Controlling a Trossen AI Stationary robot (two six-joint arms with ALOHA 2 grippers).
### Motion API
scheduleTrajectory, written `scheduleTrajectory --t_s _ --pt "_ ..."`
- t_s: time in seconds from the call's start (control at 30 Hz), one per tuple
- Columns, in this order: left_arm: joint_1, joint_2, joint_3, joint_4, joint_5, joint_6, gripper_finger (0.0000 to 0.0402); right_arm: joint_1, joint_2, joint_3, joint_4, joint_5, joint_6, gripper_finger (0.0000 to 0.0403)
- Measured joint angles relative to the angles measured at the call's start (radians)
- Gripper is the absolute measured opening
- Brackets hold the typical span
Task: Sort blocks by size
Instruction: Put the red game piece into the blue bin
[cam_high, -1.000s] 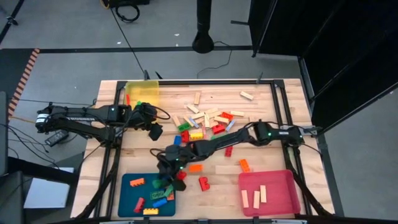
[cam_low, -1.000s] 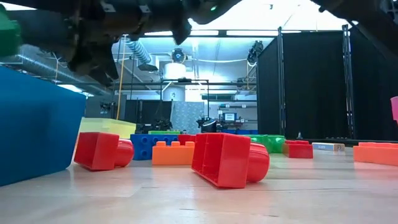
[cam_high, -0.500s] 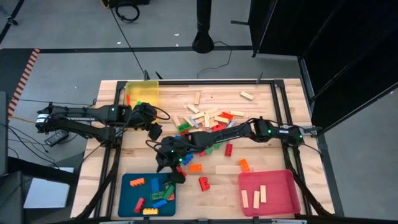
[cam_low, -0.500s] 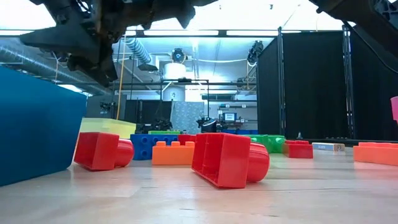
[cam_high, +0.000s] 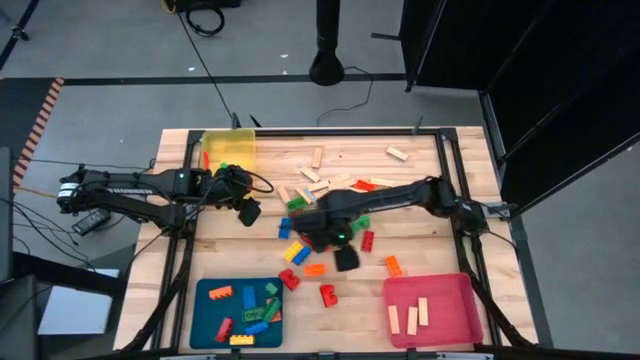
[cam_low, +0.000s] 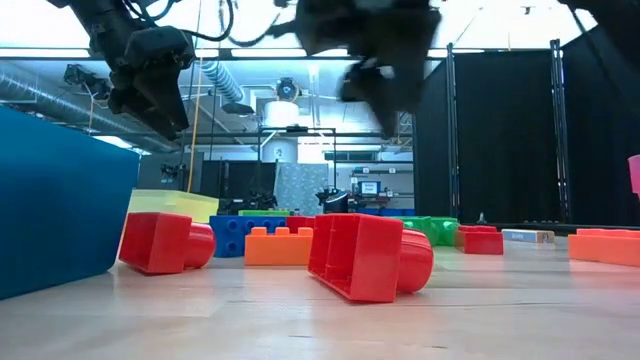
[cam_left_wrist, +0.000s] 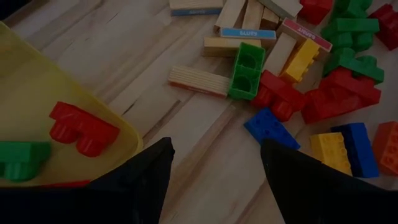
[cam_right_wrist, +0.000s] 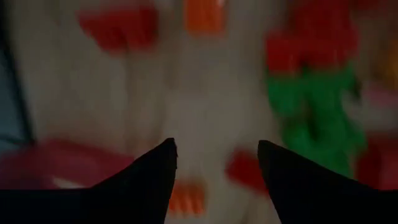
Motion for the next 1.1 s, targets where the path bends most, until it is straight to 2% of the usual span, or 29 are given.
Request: scheduleTrajectory --t_s 0.1,0.23,0.4,0.47,0.7,0.83,1.1 --pt "0.0 0.0 0.0 0.0 0.0 0.0 0.0253 0.008 -0.108 -0.148 0.017 0.098 0.138 0.0236" --pt "0.0 0.0 0.0 0.0 0.0 0.0 0.0253 0.023 -0.283 -0.416 0.148 0.247 0.502 0.0235" --pt "0.0 0.0 0.0 0.006 -0.001 0.019 0.0253 0.047 -0.439 -0.686 0.341 0.262 1.11 0.0238" --pt "0.0 0.0 0.0 0.008 -0.001 0.021 0.0253 0.048 -0.47 -0.766 0.412 0.262 1.258 0.0241" --pt "0.0 0.0 0.0 0.032 -0.001 0.026 0.0253 0.04 -0.466 -0.906 0.62 0.265 1.411 0.0251" --pt "0.0 0.0 0.0 0.035 -0.001 0.026 0.0253 0.038 -0.444 -0.945 0.663 0.298 1.435 0.0251" --pt "0.0 0.0 -0.001 0.029 -0.002 0.026 0.0253 0.025 -0.404 -1.006 0.708 0.293 1.487 0.0246"
